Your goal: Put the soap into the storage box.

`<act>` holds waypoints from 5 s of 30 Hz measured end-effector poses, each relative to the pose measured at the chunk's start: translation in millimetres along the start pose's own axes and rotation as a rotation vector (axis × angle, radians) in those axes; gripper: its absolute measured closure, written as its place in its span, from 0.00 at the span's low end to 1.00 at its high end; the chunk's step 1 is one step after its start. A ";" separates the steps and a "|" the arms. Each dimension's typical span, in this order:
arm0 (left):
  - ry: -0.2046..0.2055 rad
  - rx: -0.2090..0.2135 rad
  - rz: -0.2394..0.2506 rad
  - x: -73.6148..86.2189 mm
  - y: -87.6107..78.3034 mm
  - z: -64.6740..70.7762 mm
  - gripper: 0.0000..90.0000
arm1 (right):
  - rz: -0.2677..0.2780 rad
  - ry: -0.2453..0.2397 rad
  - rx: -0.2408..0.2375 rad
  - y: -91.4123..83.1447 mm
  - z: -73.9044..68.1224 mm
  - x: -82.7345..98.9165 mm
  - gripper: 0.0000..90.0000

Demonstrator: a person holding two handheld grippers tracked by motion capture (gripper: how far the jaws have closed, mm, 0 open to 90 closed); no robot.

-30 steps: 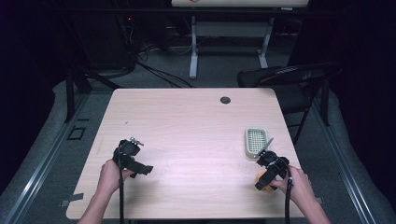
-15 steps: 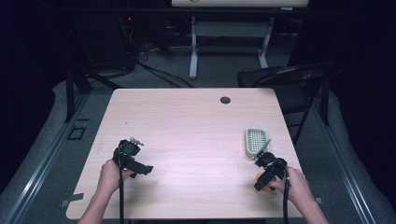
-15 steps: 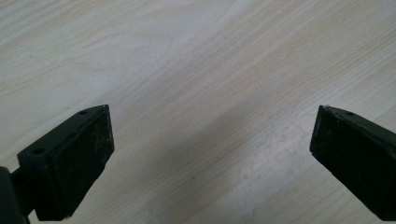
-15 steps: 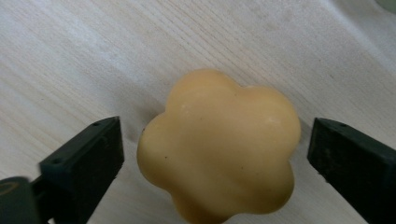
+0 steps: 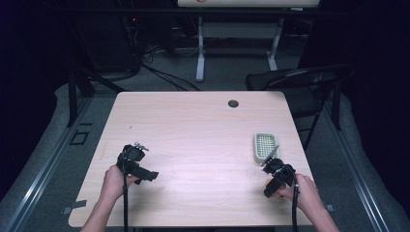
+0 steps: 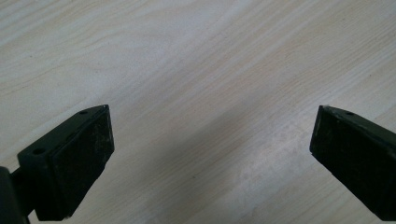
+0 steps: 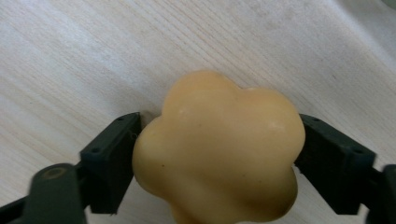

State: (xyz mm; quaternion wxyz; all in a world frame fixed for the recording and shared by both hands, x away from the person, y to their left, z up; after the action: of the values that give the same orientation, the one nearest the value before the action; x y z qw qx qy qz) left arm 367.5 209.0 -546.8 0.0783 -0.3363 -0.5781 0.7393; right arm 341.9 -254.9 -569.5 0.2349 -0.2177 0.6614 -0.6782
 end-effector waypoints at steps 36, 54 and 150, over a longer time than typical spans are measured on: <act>-0.003 0.002 0.005 -0.4 -1.5 -1.2 0.00 | 0.033 0.039 -0.005 -26.4 5.8 -7.2 0.30; -0.003 0.004 0.005 -0.3 -1.0 -1.7 0.00 | 0.030 0.043 0.014 -48.6 23.3 -20.0 0.30; -0.001 0.012 0.000 0.0 1.0 -1.5 0.00 | 0.032 0.147 0.026 -59.8 85.2 -84.0 0.30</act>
State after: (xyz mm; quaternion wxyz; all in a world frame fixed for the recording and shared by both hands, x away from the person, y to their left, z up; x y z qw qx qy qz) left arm 368.7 209.8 -547.9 0.0800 -0.3355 -0.5738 0.7428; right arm 458.4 -270.8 -505.9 0.1993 -0.1536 0.6716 -0.6969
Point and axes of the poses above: each handheld gripper's, and its own axes: y roughly forward along the jaws, x roughly out of its underside, z roughly to its right, the point moved 2 cm from there along y, roughly forward along the jaws, and after that the axes turned 2 degrees about x, right-handed, at the moved point
